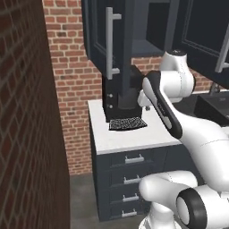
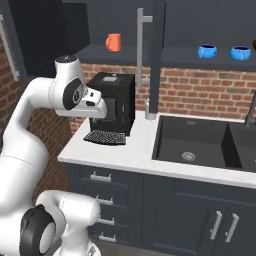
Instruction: Gather all objects into one cabinet and sort the glasses and bowls to opposite sides.
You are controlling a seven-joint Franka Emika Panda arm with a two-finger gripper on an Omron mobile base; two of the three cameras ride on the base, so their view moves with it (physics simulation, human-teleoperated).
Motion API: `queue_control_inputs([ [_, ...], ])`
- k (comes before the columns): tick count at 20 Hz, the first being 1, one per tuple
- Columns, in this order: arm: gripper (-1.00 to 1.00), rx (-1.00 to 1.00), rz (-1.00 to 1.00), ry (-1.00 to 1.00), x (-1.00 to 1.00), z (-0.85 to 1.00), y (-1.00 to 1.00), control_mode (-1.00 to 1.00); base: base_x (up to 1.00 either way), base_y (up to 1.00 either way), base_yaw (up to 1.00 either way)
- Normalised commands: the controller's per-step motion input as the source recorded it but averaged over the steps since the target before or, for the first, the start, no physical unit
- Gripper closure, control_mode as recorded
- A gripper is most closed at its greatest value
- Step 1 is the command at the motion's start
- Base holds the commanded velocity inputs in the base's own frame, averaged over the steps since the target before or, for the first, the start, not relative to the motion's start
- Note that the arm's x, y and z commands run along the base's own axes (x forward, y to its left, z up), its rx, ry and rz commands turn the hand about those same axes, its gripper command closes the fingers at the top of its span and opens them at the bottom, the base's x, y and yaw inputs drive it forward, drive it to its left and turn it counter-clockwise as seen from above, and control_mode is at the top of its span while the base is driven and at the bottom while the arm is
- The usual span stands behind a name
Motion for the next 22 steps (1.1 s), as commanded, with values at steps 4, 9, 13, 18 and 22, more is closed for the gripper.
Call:
queue_control_inputs([
  [4,-1.0,0.0,0.0,0.0,0.0,0.0,0.0,1.0,0.42,0.0,0.0],
  [9,-1.0,0.0,0.0,0.0,0.0,0.0,0.0,1.0,0.43,-0.01,0.0],
  [13,-1.0,0.0,0.0,0.0,0.0,0.0,0.0,1.0,0.48,0.0,0.0],
  [18,-1.0,0.0,0.0,0.0,0.0,0.0,0.0,1.0,0.55,0.0,0.0],
  [22,-1.0,0.0,0.0,0.0,0.0,0.0,0.0,1.0,0.33,0.0,0.0],
])
